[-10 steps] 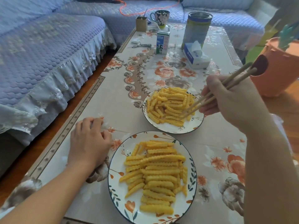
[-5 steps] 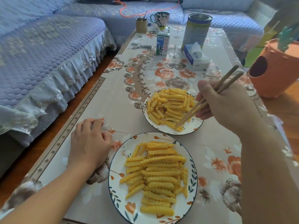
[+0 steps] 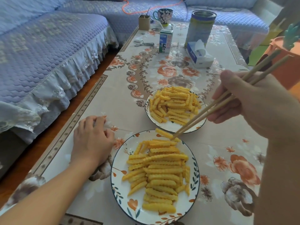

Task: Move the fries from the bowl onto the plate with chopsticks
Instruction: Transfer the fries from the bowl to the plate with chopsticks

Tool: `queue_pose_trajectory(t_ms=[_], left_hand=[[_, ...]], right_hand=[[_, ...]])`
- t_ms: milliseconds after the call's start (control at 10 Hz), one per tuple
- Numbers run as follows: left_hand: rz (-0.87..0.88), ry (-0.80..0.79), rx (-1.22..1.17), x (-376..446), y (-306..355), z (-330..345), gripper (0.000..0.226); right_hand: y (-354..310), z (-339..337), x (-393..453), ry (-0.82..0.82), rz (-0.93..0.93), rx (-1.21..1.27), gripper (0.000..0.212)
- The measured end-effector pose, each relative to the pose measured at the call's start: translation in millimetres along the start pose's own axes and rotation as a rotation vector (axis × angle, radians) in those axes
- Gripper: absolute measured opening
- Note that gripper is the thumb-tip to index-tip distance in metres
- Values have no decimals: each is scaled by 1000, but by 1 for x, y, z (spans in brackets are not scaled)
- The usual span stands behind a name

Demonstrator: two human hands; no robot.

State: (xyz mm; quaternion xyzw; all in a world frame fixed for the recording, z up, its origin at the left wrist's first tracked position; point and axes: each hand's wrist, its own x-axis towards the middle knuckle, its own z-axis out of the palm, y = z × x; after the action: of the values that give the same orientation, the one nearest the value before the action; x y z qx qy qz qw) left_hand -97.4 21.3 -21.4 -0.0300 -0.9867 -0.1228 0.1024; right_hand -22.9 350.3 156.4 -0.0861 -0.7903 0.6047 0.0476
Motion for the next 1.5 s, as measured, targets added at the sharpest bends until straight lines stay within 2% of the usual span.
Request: queue_pose_trajectory(t_ms=[100,300,500,600,700,900,1500], left_hand=[[4,0,-1,0,0,0,35],[2,3,-3,0,0,0,35],[-1,-1,-10,0,0,0,33],[-4,0,-11,0,-1,0,34],[-6,-2,-11,0,0,0,34],[-1,-1,-6,0,-1,1,33],[0,13,0,1,-1,2,34]], right_hand=[[-8,3,-11,-143,23,-45,48],[-4,18,-10,-233,31,-207,49],[-8,6,-12,-129,-48,-161,49],[-4,4,-5,94,-144,18,51],[5,2,7,251,-147,17,43],[25,9,21,256,-48,-199,46],[36,11,32,281,-11,-211,49]])
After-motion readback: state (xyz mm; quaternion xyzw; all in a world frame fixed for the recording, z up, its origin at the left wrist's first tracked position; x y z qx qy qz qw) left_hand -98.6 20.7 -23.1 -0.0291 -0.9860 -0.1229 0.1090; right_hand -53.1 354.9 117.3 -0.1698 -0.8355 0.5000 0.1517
